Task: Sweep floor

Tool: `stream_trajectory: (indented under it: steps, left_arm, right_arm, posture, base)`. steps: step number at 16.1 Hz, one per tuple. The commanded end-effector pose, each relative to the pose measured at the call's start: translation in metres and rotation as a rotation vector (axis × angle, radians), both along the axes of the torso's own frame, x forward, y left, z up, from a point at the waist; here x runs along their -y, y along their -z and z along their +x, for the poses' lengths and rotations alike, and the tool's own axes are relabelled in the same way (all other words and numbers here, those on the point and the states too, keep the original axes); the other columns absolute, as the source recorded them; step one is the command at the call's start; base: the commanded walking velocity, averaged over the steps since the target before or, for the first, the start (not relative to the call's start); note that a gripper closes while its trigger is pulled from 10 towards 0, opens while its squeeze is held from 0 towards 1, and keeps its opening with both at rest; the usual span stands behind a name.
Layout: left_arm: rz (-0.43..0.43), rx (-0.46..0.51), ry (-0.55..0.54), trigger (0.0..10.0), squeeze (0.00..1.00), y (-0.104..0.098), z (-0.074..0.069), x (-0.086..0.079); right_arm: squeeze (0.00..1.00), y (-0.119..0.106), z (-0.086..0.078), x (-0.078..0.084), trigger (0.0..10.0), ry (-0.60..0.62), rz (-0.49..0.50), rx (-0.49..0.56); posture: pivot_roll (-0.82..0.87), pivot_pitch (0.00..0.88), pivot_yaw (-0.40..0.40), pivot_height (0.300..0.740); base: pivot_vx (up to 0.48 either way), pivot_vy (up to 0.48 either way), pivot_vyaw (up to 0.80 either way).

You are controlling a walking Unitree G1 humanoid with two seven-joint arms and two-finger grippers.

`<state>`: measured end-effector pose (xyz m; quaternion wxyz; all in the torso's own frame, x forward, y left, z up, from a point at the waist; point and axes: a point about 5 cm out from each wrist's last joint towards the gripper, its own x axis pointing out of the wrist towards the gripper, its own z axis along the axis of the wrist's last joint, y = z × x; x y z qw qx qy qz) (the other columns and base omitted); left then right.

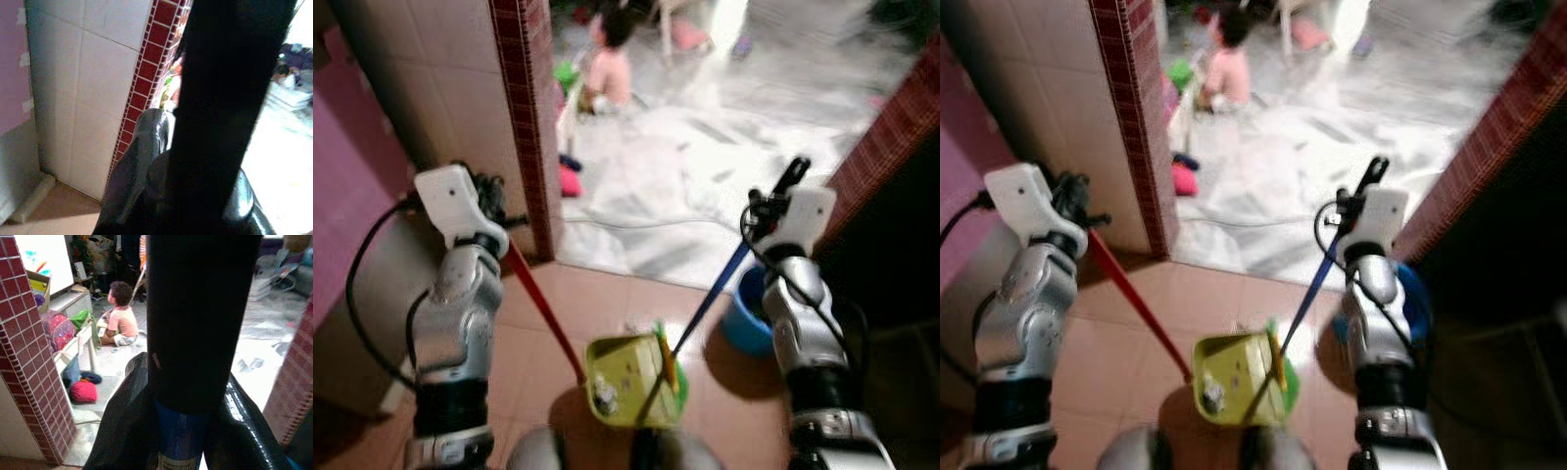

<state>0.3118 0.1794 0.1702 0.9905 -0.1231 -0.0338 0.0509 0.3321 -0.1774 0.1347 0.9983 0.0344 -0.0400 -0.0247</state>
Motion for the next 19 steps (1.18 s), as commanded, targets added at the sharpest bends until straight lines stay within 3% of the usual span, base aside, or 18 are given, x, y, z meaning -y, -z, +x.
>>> stream_trajectory:
  steps: [1, 4, 8, 12, 16, 19]
  left_arm:
    - [-0.016, 0.055, 0.009, 10.0, 0.0, -0.012, 0.001, 0.003]
    - [-0.011, 0.061, 0.002, 10.0, 0.0, -0.014, 0.001, 0.001]
    - [0.007, 0.073, -0.036, 10.0, 0.0, -0.017, 0.002, -0.007]
    - [0.061, 0.105, -0.106, 10.0, 0.0, -0.026, 0.002, -0.018]
    - [0.131, 0.128, -0.149, 10.0, 0.0, -0.034, 0.001, -0.023]
    - [0.176, 0.085, -0.18, 10.0, 0.0, -0.022, -0.007, -0.031]
  right_arm:
    - [0.0, -0.003, 0.001, 0.003, 10.0, 0.009, -0.013, 0.014]
    - [0.0, -0.009, 0.002, 0.003, 10.0, -0.041, -0.091, 0.047]
    - [0.0, 0.003, 0.011, 0.007, 10.0, -0.213, -0.142, -0.097]
    - [0.0, 0.004, 0.014, 0.017, 10.0, -0.314, -0.195, -0.149]
    - [0.0, 0.014, 0.007, 0.0, 10.0, -0.515, -0.196, -0.193]
    - [0.0, 0.017, 0.003, -0.021, 10.0, -0.626, -0.156, -0.152]
  posture:
    - [-0.02, 0.054, -0.067, 0.74]
    - [-0.02, 0.054, -0.068, 0.74]
    - [-0.02, 0.054, -0.064, 0.74]
    - [-0.03, 0.053, -0.06, 0.74]
    - [-0.02, 0.05, -0.06, 0.74]
    - [-0.01, 0.06, -0.059, 0.74]
  base:
    - [-0.262, 0.0, 0.0]
    - [-0.262, 0.0, 0.0]
    - [0.0, 0.0, 0.0]
    - [0.0, 0.0, 0.0]
    - [0.0, 0.0, 0.0]
    - [0.0, 0.0, 0.0]
